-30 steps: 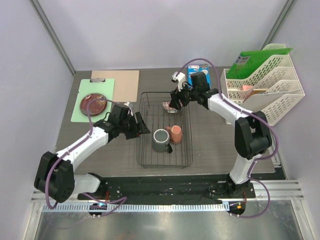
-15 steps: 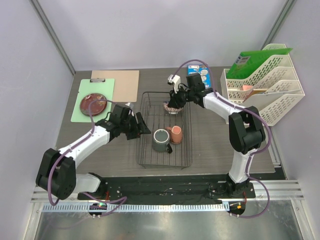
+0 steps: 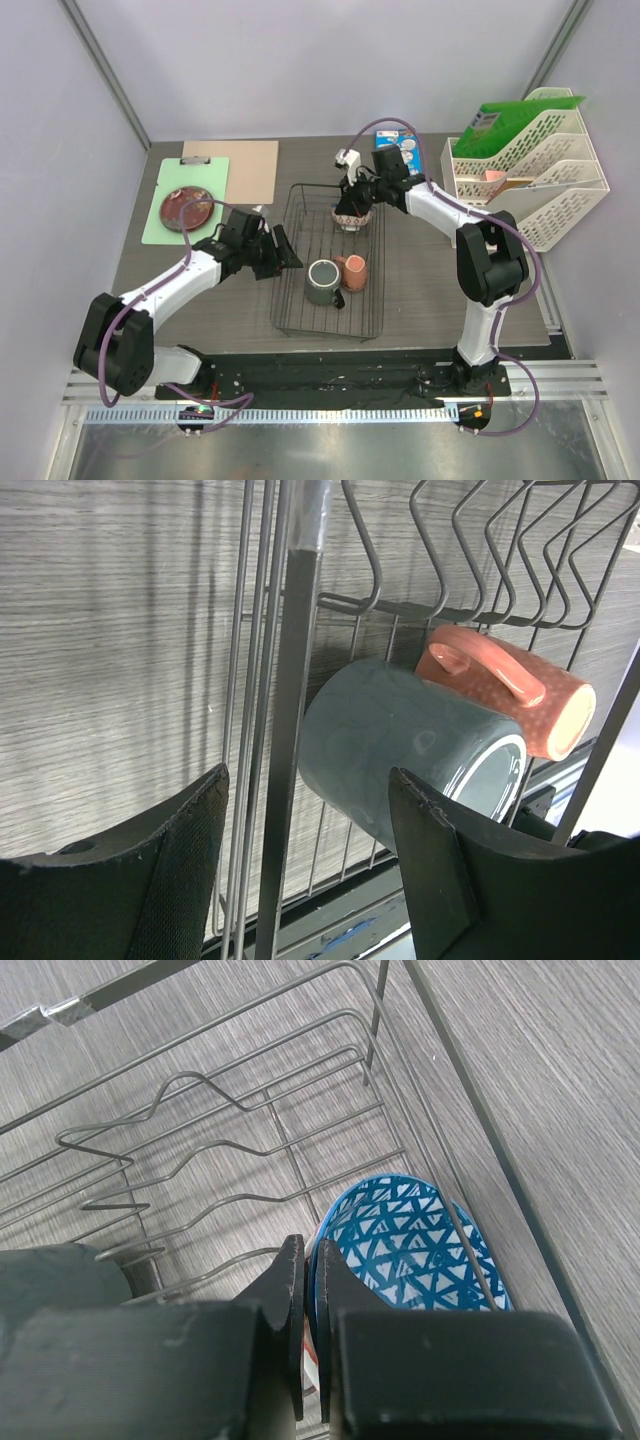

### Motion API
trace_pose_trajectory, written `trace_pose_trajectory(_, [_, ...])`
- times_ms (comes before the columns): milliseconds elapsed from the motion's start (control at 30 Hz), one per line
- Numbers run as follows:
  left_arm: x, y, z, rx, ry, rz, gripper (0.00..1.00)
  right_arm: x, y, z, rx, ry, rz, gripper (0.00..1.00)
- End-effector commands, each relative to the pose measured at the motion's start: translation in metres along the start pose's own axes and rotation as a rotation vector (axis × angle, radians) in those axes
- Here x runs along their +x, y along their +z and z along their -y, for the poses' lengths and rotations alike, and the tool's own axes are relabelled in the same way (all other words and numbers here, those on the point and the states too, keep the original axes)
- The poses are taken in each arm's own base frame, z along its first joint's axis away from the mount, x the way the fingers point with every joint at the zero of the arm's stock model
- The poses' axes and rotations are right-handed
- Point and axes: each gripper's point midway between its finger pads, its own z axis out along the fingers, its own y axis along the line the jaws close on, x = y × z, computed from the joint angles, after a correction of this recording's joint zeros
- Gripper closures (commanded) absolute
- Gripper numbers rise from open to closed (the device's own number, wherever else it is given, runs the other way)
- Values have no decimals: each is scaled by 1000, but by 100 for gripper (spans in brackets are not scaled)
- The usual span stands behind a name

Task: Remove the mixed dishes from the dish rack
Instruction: Pick up the bowl from the dish rack.

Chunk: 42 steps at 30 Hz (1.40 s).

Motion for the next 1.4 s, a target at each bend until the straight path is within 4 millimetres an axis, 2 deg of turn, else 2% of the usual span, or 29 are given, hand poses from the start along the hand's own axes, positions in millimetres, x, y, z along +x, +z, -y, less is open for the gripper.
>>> trace_pose_trajectory(0, [-15, -2, 21, 64, 5, 37, 35, -5, -5, 3, -26, 27, 9, 99])
trace_pose_trajectory(167, [-17, 1, 20, 63, -17, 52, 37, -28, -17, 13, -33, 75, 101, 99])
trace_pose_trajectory(400, [-21, 3, 23, 65, -17, 54, 37, -61, -47, 29, -75, 151, 253, 99])
trace_pose_trajectory(800, [-23, 3, 25, 66, -15, 53, 38, -89, -73, 34, -140, 198, 395, 99])
trace_pose_trajectory(1000, [-23, 5, 24, 63, -20, 54, 38, -120, -97, 28, -143, 180, 494, 99])
trace_pose_trajectory(1167, [-28, 4, 27, 61, -19, 71, 38, -140, -118, 15, -135, 143, 548, 99])
trace_pose_trajectory(1233, [-32, 2, 27, 53, -16, 85, 38, -142, -122, 9, -128, 133, 571, 99])
trace_pose_trajectory(1267, [-35, 0, 29, 56, -9, 95, 38, -150, -130, 1, -118, 106, 591, 99])
trace_pose_trajectory(1300, [-36, -1, 29, 51, -9, 96, 38, -145, -129, 0, -98, 93, 589, 99])
trace_pose_trajectory(1333, [-38, -2, 31, 50, -5, 103, 38, -148, -130, -9, -94, 71, 595, 99])
trace_pose_trajectory(1367, [-40, -3, 31, 50, -2, 108, 38, -148, -130, -9, -60, 64, 599, 99])
